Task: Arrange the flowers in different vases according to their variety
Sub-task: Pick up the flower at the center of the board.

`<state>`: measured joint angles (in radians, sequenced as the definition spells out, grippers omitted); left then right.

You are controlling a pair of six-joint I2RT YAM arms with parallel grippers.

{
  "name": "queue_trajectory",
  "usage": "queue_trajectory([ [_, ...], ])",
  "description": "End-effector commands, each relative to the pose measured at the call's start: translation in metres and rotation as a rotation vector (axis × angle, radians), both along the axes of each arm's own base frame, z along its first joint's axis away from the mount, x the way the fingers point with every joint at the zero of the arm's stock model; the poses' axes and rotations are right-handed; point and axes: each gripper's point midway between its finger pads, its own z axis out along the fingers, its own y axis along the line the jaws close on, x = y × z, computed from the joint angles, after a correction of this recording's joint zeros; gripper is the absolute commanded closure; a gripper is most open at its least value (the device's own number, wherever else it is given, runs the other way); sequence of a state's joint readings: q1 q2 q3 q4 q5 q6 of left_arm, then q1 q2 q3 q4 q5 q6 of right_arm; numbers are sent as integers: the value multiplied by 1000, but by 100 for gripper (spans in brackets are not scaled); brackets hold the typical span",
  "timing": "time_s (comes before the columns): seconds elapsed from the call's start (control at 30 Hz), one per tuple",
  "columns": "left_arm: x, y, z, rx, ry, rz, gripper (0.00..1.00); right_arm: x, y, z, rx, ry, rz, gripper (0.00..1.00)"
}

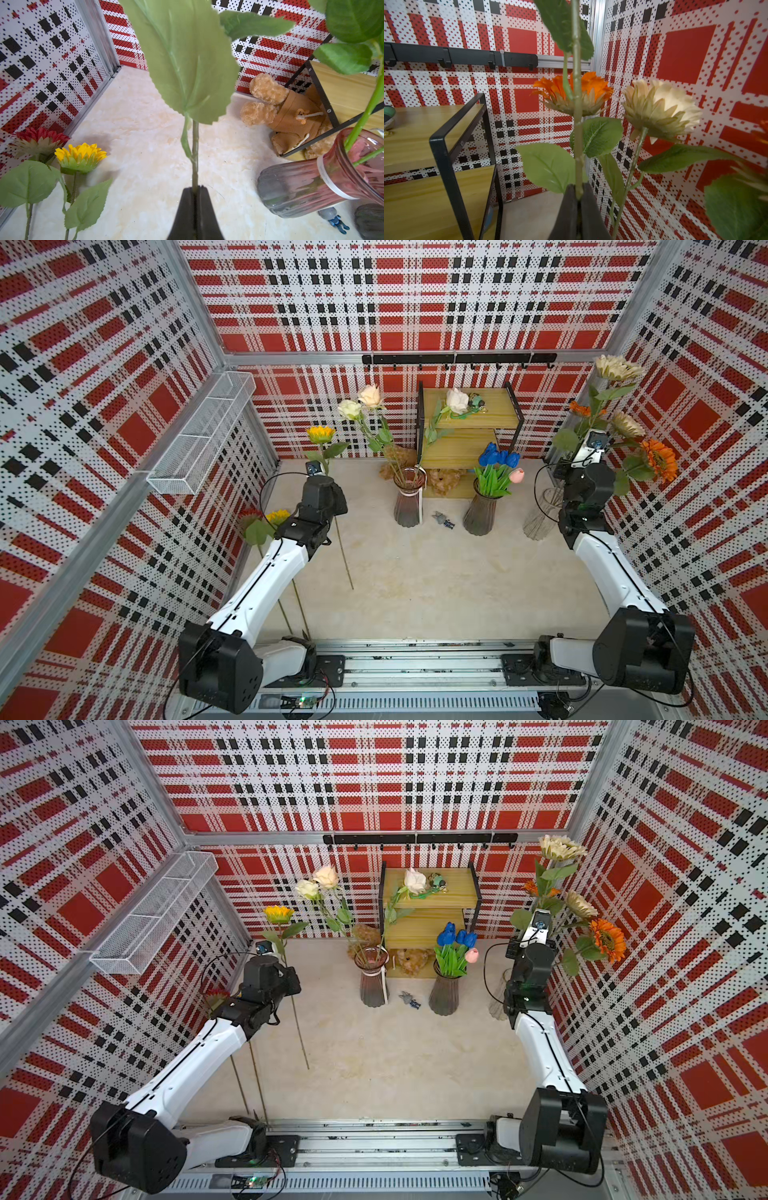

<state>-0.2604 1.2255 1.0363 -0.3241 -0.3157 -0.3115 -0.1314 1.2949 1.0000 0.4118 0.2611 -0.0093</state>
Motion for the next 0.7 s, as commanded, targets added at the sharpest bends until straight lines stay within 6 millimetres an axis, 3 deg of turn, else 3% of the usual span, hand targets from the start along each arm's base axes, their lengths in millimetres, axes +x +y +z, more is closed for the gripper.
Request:
queue_trajectory([
  [0.0, -7, 7, 6, 5, -18, 23, 100, -1, -4, 5, 28, -42, -5, 100],
  [0.03, -7, 7, 6, 2, -18, 22, 100, -1, -5, 2, 34, -32, -3, 100],
  [0.07, -8, 7, 6, -1, -19, 23, 100, -1, -4, -1, 39, -25, -2, 94],
  [0.1, -9, 7, 7, -5, -22, 24, 100, -4, -4, -2, 43, -28, -4, 81],
  [0.2, -10, 8, 10, -10, -31, 24, 100, -11, -4, 2, 42, -34, -7, 55],
  [0.33, -9, 6, 16, -10, -43, 17, 100, -23, 0, 21, 31, -51, 2, 38],
  [0.47, -10, 4, 22, -19, -58, 8, 100, -50, 8, 52, 51, -95, 27, 14],
  [0.67, -12, -2, 21, -33, -61, -10, 100, -91, 40, 91, 79, -110, 147, 3],
])
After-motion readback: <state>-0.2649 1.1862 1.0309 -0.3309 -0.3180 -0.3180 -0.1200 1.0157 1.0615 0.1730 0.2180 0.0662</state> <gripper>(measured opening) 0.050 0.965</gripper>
